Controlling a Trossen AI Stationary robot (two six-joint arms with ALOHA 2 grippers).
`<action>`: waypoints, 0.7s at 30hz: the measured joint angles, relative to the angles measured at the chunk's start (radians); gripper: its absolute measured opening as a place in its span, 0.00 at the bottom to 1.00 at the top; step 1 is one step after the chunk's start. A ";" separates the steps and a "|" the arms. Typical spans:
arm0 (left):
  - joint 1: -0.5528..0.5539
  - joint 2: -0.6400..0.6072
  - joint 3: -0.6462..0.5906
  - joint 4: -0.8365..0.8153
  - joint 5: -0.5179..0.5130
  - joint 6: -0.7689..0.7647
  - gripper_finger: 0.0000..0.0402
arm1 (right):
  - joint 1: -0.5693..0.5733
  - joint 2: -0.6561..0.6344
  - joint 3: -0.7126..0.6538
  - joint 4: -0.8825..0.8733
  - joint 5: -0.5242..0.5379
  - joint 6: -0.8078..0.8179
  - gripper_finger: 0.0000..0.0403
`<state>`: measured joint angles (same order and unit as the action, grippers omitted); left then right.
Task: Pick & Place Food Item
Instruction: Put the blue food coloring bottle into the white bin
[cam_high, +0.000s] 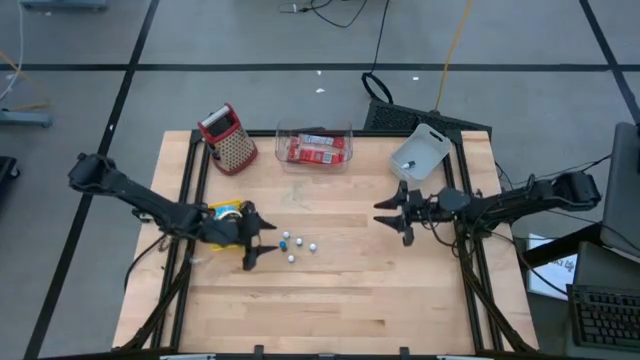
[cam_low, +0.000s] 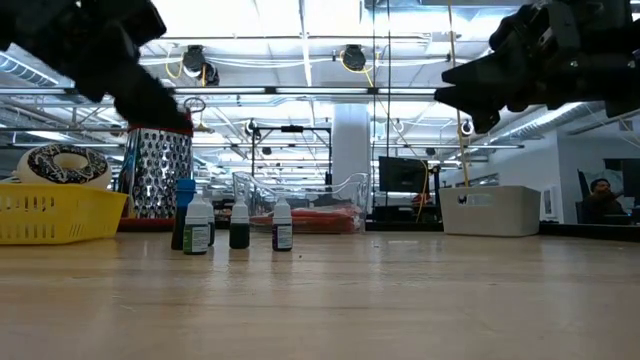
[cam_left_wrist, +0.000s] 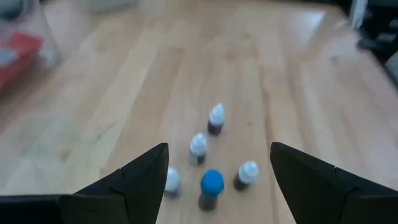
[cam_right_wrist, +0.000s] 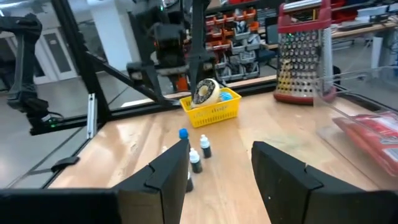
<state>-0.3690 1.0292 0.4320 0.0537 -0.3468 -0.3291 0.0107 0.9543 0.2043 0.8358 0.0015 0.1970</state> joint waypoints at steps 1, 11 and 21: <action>-0.010 0.025 0.000 0.000 -0.019 -0.024 0.70 | 0.005 0.000 0.000 0.002 -0.001 0.000 0.41; -0.046 0.241 0.000 0.078 -0.126 -0.112 0.70 | 0.018 0.000 0.000 0.001 -0.001 -0.003 0.41; -0.046 0.350 0.000 0.155 -0.093 -0.073 0.70 | 0.018 0.000 0.000 0.001 -0.001 -0.003 0.41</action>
<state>-0.4149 1.3795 0.4320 0.2082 -0.4395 -0.4017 0.0284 0.9543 0.2043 0.8366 0.0002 0.1936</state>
